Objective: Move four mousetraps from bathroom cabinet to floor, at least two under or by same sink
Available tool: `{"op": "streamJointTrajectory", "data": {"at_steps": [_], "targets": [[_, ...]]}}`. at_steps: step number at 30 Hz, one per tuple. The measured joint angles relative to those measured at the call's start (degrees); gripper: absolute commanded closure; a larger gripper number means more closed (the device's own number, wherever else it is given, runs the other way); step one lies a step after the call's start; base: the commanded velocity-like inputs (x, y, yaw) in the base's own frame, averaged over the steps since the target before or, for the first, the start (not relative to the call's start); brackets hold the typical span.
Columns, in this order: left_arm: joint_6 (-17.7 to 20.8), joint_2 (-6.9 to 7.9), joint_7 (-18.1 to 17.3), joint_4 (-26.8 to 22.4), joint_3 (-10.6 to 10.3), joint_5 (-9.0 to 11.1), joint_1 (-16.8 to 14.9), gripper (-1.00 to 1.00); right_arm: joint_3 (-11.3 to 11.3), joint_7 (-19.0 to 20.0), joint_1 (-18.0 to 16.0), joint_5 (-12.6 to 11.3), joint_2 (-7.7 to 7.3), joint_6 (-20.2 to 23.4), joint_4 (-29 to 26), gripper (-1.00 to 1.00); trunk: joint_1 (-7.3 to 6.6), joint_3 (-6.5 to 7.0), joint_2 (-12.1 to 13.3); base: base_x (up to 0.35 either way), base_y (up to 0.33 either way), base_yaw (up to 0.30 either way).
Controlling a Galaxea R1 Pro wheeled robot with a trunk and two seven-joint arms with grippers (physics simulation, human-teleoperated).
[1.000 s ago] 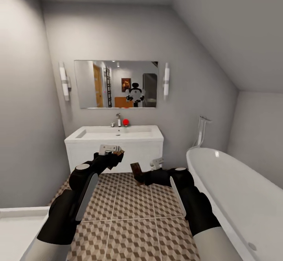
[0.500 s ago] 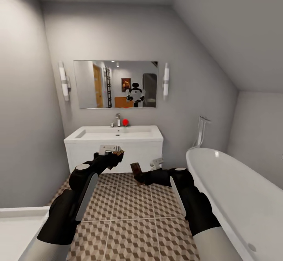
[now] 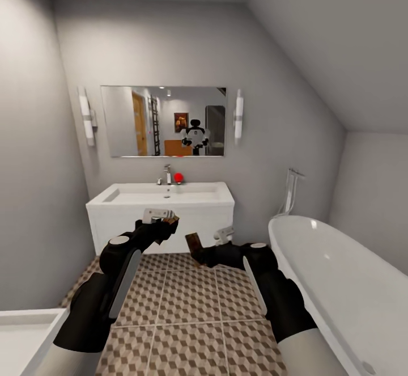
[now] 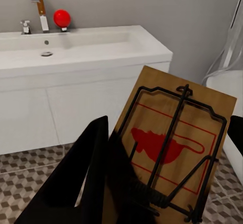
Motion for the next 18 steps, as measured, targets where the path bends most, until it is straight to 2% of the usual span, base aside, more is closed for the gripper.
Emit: {"op": "streamJointTrajectory", "data": {"at_steps": [11,18], "targets": [[0.0,0.0,0.0,0.0,0.0,0.09,0.0,1.0,0.62,-0.02,0.15,-0.08,0.0,-0.44,0.0,1.0,0.0,0.0,0.0,0.138,-0.001,0.0],[0.02,-0.01,0.0,0.03,0.04,0.19,0.0,1.0,0.65,-0.02,0.18,-0.08,0.0,-0.49,0.0,1.0,0.0,0.0,0.0,0.209,0.0,0.0]]}}
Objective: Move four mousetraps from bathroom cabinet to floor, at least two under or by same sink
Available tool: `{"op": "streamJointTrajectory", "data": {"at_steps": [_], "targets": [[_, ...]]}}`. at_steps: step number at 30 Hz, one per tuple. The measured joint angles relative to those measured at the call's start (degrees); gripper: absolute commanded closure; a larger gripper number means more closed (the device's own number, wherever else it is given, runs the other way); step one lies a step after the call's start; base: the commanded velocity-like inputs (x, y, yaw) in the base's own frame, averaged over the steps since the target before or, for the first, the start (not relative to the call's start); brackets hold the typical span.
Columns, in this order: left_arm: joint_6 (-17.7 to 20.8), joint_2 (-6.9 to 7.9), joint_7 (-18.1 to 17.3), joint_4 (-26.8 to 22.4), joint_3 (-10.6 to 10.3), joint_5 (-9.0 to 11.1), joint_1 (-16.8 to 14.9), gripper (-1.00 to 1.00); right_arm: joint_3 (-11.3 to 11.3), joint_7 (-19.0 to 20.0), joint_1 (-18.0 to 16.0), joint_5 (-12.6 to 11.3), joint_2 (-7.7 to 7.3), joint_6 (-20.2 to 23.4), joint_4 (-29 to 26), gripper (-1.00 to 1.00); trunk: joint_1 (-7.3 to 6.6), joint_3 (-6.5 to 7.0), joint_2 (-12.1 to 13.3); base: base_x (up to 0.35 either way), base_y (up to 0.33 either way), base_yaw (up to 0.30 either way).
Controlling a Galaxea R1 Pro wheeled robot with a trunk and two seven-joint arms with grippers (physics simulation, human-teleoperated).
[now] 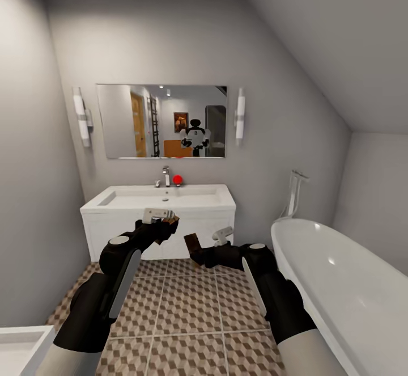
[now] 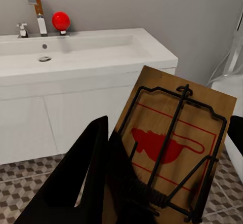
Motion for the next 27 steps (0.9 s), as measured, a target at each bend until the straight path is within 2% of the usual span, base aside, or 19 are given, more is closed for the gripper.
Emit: {"op": "streamJointTrajectory", "data": {"at_steps": [11,19,27], "targets": [[0.0,0.06,0.03,-0.1,0.03,0.13,0.0,1.0,0.11,-0.45,0.01,0.21,0.0,0.07,-0.05,1.0,0.01,0.0,0.01,0.049,0.0,0.0],[0.02,0.09,0.18,-0.51,0.11,0.17,0.06,1.0,0.09,-3.94,0.02,0.15,0.0,0.09,-0.41,1.0,0.02,0.0,0.01,0.005,0.0,0.0],[0.08,0.1,0.35,-0.5,0.18,0.12,0.08,1.0,-0.1,-5.0,0.06,0.21,-0.03,0.48,-1.58,1.0,0.02,0.0,0.01,0.0,0.0,0.0]]}}
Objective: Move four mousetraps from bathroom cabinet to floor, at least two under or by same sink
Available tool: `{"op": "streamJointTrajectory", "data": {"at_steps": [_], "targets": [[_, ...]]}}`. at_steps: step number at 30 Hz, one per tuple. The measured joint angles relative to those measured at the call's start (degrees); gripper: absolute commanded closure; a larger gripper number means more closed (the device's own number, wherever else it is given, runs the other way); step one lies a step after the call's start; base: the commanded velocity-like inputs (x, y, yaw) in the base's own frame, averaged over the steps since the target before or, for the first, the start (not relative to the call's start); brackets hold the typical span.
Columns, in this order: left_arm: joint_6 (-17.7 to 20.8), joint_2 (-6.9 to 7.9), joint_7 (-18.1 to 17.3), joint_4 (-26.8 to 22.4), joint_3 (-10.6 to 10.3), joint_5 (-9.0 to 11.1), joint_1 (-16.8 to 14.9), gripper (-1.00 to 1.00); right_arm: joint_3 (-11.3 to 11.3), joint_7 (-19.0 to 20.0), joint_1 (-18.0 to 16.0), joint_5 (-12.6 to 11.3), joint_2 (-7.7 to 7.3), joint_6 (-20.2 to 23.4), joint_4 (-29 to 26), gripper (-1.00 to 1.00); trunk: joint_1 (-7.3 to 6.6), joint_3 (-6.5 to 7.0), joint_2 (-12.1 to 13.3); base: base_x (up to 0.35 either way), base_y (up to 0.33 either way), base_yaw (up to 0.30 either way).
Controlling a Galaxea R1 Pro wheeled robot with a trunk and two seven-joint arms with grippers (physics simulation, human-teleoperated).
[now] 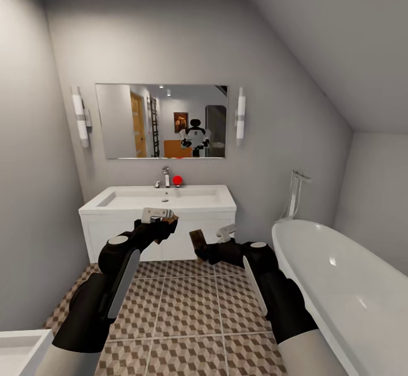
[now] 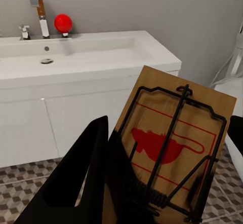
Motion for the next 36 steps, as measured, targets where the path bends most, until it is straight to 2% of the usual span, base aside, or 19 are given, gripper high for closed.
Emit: {"op": "streamJointTrajectory", "data": {"at_steps": [4,11,15,18,22,24,29,36], "targets": [[0.01,0.0,0.03,0.08,0.03,0.02,-0.05,1.0,-0.16,-0.14,-0.01,0.08,-0.06,0.05,-0.16,1.0,0.0,0.0,0.0,0.0,0.0,0.0],[0.39,-0.01,0.25,0.08,-0.02,-0.02,-0.08,1.0,0.13,-0.88,0.0,0.59,-0.12,-0.12,-0.22,1.0,1.53,-1.25,-2.79,0.0,0.0,0.0],[0.52,-0.01,0.39,0.14,-0.02,-0.09,-0.08,1.0,0.22,-3.95,-0.03,0.68,-0.12,-0.23,-0.24,1.0,2.2,-1.8,-4.01,0.0,0.0,0.0],[0.57,0.0,0.47,0.18,0.03,-0.07,-0.08,1.0,0.33,-8.1,-0.05,0.52,-0.07,-0.34,-0.25,1.0,2.2,-1.8,-4.01,0.0,0.0,0.0],[0.57,0.01,0.49,0.17,0.21,-0.06,-0.1,1.0,1.19,-11.31,-0.05,0.57,-0.05,-0.41,-0.69,1.0,3.07,-2.51,-5.61,0.0,0.0,0.0],[0.6,0.01,0.45,0.12,1.06,-0.07,-0.09,1.0,1.61,-13.16,-0.04,0.62,-0.04,-0.44,-1.03,1.0,3.51,-2.87,-6.41,0.0,0.0,0.0],[0.68,-0.01,0.37,0.23,4.76,-0.15,-0.09,1.0,2.39,-19.24,-0.05,0.43,0.0,-0.74,-2.59,1.0,4.61,-3.77,-8.42,0.0,0.0,0.0],[0.73,-0.01,0.4,0.28,6.07,-0.49,-0.14,1.0,3.58,-21.86,-0.08,0.58,-0.02,-0.64,-6.48,1.0,6.15,-5.03,-11.22,0.0,0.0,0.0]]}}
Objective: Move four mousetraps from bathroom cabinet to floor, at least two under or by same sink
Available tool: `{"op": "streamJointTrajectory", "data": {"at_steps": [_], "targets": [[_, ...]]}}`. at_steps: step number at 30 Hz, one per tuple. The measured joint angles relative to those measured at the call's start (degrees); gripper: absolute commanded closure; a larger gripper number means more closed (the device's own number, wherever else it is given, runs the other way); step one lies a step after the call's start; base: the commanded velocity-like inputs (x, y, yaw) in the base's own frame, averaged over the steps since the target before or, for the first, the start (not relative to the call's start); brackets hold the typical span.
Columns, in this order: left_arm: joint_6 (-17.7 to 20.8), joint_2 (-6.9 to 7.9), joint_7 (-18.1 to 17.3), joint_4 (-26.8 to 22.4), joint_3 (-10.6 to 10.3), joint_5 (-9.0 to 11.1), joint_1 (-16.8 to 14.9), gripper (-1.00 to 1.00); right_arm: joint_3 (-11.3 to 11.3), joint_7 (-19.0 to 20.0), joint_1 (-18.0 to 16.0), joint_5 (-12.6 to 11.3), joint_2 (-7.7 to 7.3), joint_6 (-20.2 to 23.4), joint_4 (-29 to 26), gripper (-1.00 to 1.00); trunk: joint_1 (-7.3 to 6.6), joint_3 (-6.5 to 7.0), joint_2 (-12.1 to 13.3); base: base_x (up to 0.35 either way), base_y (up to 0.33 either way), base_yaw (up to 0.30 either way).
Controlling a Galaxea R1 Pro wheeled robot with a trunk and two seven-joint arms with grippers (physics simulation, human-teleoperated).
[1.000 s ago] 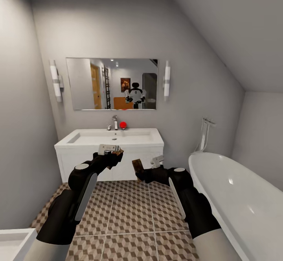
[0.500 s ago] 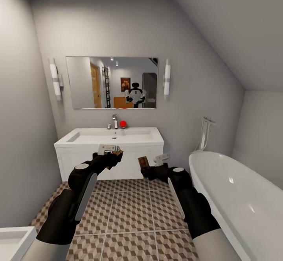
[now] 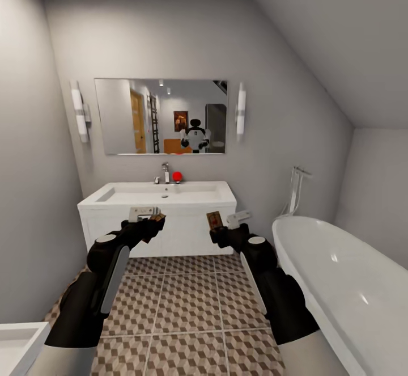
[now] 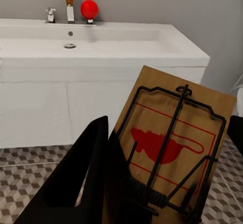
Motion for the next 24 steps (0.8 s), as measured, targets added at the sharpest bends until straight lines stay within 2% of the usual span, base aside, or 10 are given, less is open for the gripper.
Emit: {"op": "streamJointTrajectory", "data": {"at_steps": [10,24], "targets": [[-0.21,0.0,1.5,-0.07,0.33,-0.16,-0.35,1.0,0.32,-3.76,-0.34,0.08,-0.13,0.26,-2.5,1.0,2.2,-1.8,-4.01,0.0,0.0,0.0],[-0.53,0.0,1.76,-0.32,0.36,-0.15,-0.61,1.0,0.68,-4.93,-0.22,0.37,-0.22,-0.34,-3.29,1.0,5.27,-4.31,-9.63,0.0,0.0,0.0]]}}
